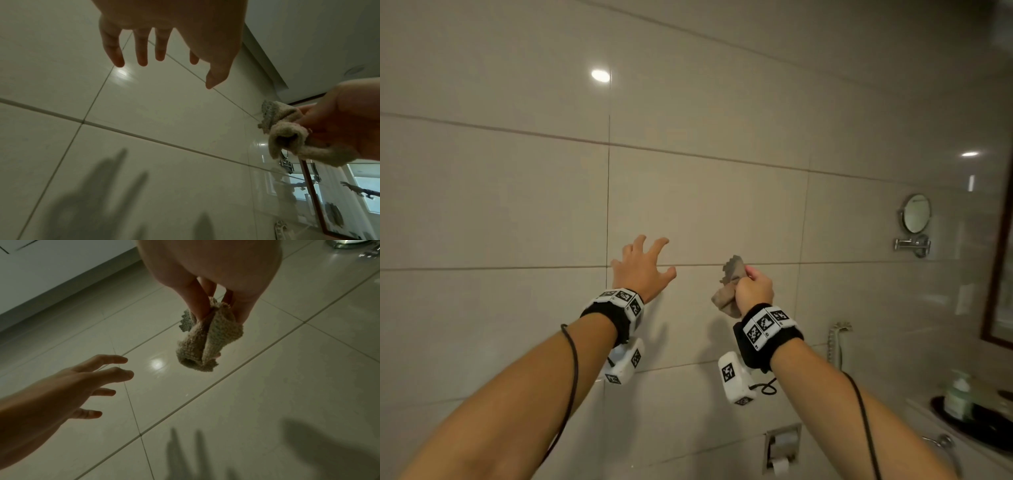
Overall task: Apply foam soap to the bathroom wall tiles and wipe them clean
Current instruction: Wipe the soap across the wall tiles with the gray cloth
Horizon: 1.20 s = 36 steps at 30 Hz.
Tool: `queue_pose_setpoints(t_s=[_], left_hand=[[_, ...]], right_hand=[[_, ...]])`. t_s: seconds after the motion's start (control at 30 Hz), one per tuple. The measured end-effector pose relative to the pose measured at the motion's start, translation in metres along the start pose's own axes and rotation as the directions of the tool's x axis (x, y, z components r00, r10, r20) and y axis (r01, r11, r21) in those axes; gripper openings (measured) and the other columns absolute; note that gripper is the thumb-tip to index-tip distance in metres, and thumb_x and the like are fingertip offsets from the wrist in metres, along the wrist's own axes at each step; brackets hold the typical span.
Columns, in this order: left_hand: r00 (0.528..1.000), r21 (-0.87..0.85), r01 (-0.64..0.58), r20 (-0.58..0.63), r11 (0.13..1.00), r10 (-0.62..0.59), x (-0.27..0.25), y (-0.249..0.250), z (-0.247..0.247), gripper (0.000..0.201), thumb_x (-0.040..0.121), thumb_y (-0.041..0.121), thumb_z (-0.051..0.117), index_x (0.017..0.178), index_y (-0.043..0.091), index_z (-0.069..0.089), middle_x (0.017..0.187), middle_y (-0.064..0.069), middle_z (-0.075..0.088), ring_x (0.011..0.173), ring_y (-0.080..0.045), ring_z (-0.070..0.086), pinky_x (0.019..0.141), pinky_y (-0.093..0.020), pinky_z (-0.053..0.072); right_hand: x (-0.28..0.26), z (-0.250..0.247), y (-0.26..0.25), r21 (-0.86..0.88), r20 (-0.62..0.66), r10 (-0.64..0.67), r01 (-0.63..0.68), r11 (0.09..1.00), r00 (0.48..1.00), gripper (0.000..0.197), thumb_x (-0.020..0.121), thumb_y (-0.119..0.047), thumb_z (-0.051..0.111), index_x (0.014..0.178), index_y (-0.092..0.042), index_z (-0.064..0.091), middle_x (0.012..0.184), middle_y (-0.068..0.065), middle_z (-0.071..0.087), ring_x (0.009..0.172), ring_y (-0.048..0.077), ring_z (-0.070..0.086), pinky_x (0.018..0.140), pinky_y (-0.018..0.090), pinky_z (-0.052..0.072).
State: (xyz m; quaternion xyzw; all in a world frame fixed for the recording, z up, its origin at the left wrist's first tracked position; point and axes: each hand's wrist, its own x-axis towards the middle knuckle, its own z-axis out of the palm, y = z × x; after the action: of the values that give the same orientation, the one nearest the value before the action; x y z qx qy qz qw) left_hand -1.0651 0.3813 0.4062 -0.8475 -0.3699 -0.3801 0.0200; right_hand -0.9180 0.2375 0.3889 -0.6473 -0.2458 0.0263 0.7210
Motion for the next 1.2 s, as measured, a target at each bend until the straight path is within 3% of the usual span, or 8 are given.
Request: queue_pose_setpoints(t_s=[0.07, 0.2, 0.33, 0.43, 0.63, 0.77, 0.93, 1.2], left_hand=[[1.000, 0.018, -0.005, 0.009, 1.000, 0.005, 0.008, 0.008, 0.009, 0.064, 0.089, 0.055, 0.055, 0.148, 0.043, 0.033, 0.161, -0.007, 0.024, 0.142, -0.032, 0.030, 0.106, -0.057, 0.036], [1.000, 0.049, -0.014, -0.008, 0.999, 0.014, 0.024, 0.032, 0.029, 0.065, 0.089, 0.055, 0.056, 0.148, 0.043, 0.032, 0.162, -0.008, 0.023, 0.142, -0.033, 0.029, 0.105, -0.056, 0.035], [1.000, 0.117, -0.002, -0.020, 0.993, 0.005, 0.032, 0.066, 0.056, 0.065, 0.090, 0.056, 0.055, 0.149, 0.041, 0.033, 0.162, -0.009, 0.022, 0.144, -0.033, 0.027, 0.108, -0.054, 0.033], [0.999, 0.133, 0.029, -0.018, 0.991, -0.027, 0.036, 0.094, 0.080, 0.065, 0.090, 0.054, 0.055, 0.149, 0.042, 0.032, 0.163, -0.009, 0.021, 0.146, -0.034, 0.023, 0.110, -0.056, 0.032], [0.997, 0.176, 0.068, 0.025, 0.982, -0.073, 0.051, 0.148, 0.136, 0.068, 0.090, 0.052, 0.056, 0.151, 0.042, 0.029, 0.165, -0.009, 0.018, 0.149, -0.033, 0.019, 0.114, -0.057, 0.029], [0.995, 0.209, 0.080, 0.049, 0.975, -0.092, 0.063, 0.168, 0.161, 0.070, 0.090, 0.050, 0.057, 0.152, 0.041, 0.028, 0.165, -0.009, 0.016, 0.150, -0.033, 0.017, 0.114, -0.058, 0.028], [0.994, 0.251, 0.094, 0.032, 0.963, -0.105, 0.078, 0.169, 0.179, 0.071, 0.089, 0.047, 0.059, 0.153, 0.039, 0.028, 0.165, -0.010, 0.015, 0.151, -0.032, 0.016, 0.116, -0.055, 0.025], [0.957, 0.339, 0.174, 0.165, 0.925, -0.240, 0.094, 0.137, 0.197, 0.104, 0.086, 0.056, 0.066, 0.157, 0.043, -0.009, 0.163, -0.008, -0.032, 0.153, -0.036, -0.014, 0.120, -0.062, 0.014]], right_hand=[[0.017, -0.002, 0.007, -0.006, -0.003, -0.007, 0.007, 1.000, 1.000, 0.038, 0.087, -0.002, 0.048, 0.111, -0.019, 0.071, 0.095, 0.004, 0.069, 0.096, 0.029, 0.064, 0.087, 0.034, 0.052], [0.054, -0.013, 0.021, 0.035, -0.004, 0.002, -0.002, 0.999, 1.000, 0.039, 0.091, -0.002, 0.047, 0.120, -0.016, 0.068, 0.106, 0.005, 0.069, 0.102, 0.028, 0.064, 0.082, 0.029, 0.048], [0.095, -0.033, 0.036, 0.065, 0.009, -0.008, 0.007, 0.998, 1.000, 0.050, 0.091, 0.002, 0.044, 0.133, -0.019, 0.060, 0.127, 0.008, 0.064, 0.115, 0.030, 0.059, 0.096, 0.033, 0.047], [0.131, -0.055, 0.055, 0.022, 0.044, -0.031, 0.030, 0.999, 0.999, 0.053, 0.091, 0.002, 0.043, 0.137, -0.018, 0.057, 0.129, 0.009, 0.063, 0.120, 0.030, 0.057, 0.102, 0.035, 0.045], [0.217, -0.105, 0.090, -0.003, 0.078, 0.004, -0.004, 1.000, 0.997, 0.044, 0.091, 0.004, 0.040, 0.127, -0.008, 0.063, 0.120, 0.014, 0.066, 0.111, 0.032, 0.060, 0.083, 0.026, 0.042], [0.263, -0.117, 0.114, 0.055, 0.077, 0.076, -0.080, 0.995, 0.994, 0.038, 0.095, -0.001, 0.040, 0.122, -0.007, 0.065, 0.117, 0.016, 0.067, 0.110, 0.035, 0.062, 0.088, 0.034, 0.049], [0.302, -0.110, 0.124, 0.142, 0.039, 0.113, -0.117, 0.983, 0.993, 0.043, 0.092, 0.006, 0.038, 0.125, -0.004, 0.064, 0.120, 0.017, 0.066, 0.112, 0.034, 0.061, 0.087, 0.030, 0.046], [0.326, -0.072, 0.130, 0.147, 0.104, 0.027, -0.043, 0.988, 0.994, 0.056, 0.089, 0.007, 0.039, 0.138, -0.015, 0.057, 0.118, 0.000, 0.063, 0.104, 0.020, 0.059, 0.090, 0.023, 0.047]])
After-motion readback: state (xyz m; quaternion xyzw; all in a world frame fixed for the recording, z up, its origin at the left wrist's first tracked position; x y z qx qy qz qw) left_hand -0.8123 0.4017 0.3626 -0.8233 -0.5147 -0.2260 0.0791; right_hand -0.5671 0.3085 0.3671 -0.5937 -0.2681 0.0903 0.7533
